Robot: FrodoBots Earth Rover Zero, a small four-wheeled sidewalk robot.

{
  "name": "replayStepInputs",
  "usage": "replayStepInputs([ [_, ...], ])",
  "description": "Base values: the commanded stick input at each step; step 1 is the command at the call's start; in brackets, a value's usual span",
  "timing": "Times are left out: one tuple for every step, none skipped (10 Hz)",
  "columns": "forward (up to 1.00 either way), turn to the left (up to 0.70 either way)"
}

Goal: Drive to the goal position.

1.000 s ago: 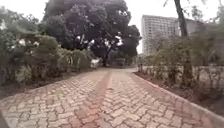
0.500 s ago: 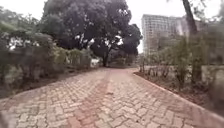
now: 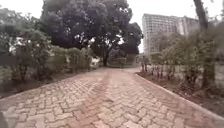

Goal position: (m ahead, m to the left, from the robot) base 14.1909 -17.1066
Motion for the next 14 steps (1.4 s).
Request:
replayStepInputs([
  [0.7, 0.0],
  [0.7, 0.0],
  [0.7, 0.0],
  [0.7, 0.0],
  [0.7, 0.0],
  [0.7, 0.0],
  [0.7, 0.0],
  [0.7, 0.0],
  [0.7, 0.0],
  [0.7, 0.0],
  [0.7, 0.0],
  [0.7, 0.0],
  [0.7, 0.0],
  [0.7, 0.0],
])
